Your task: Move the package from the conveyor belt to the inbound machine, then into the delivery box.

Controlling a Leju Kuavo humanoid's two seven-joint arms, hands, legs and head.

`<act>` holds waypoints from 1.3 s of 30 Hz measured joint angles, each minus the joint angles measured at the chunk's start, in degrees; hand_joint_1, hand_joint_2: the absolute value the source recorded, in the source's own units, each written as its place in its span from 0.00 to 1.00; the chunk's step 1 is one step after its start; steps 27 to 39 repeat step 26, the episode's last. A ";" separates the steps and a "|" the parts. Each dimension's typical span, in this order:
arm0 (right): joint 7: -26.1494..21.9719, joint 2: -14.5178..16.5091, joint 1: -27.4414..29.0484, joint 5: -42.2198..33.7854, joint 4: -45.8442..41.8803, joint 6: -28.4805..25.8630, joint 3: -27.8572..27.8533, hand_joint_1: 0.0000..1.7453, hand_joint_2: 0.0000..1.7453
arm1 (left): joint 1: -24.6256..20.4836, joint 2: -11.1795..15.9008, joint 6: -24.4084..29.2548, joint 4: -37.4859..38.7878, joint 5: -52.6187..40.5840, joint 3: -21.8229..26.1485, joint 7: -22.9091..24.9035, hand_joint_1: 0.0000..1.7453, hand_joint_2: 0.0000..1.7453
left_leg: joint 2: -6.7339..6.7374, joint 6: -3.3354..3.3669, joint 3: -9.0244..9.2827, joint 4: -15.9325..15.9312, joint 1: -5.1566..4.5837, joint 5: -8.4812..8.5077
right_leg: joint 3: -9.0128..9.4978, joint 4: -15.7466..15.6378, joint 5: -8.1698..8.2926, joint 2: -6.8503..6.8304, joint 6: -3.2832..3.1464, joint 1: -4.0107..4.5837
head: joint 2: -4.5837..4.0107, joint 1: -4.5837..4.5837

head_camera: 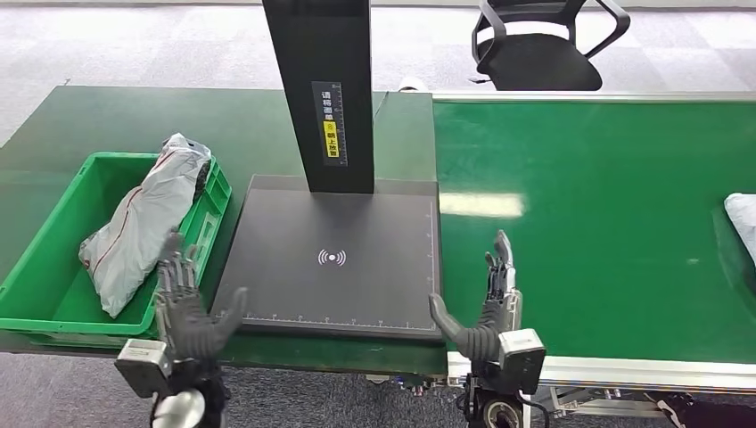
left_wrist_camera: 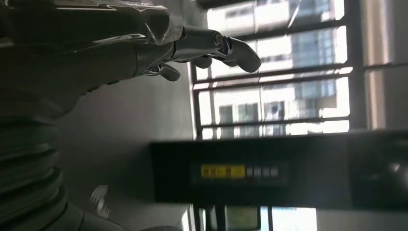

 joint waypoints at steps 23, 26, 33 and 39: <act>1.68 2.35 0.73 1.72 6.14 4.90 -1.77 0.00 1.00 | 8.86 -11.31 -12.63 -3.69 -3.79 1.45 2.56 0.00 1.00 | -0.12 -0.04 0.00 -0.01 0.21 0.03 | 0.03 0.02 -0.02 -0.09 -0.04 0.20 | 0.00 -0.04; 1.73 2.35 1.12 1.67 6.19 4.98 -1.81 0.00 1.00 | 8.97 -11.52 -13.25 -3.66 -3.79 1.82 2.56 0.00 1.00 | -0.11 -0.05 0.00 -0.01 0.21 0.03 | 0.02 0.02 -0.02 -0.09 -0.04 0.20 | 0.00 -0.04; 1.73 2.35 1.12 1.67 6.19 4.98 -1.81 0.00 1.00 | 8.97 -11.52 -13.25 -3.66 -3.79 1.82 2.56 0.00 1.00 | -0.11 -0.05 0.00 -0.01 0.21 0.03 | 0.02 0.02 -0.02 -0.09 -0.04 0.20 | 0.00 -0.04; 1.73 2.35 1.12 1.67 6.19 4.98 -1.81 0.00 1.00 | 8.97 -11.52 -13.25 -3.66 -3.79 1.82 2.56 0.00 1.00 | -0.11 -0.05 0.00 -0.01 0.21 0.03 | 0.02 0.02 -0.02 -0.09 -0.04 0.20 | 0.00 -0.04</act>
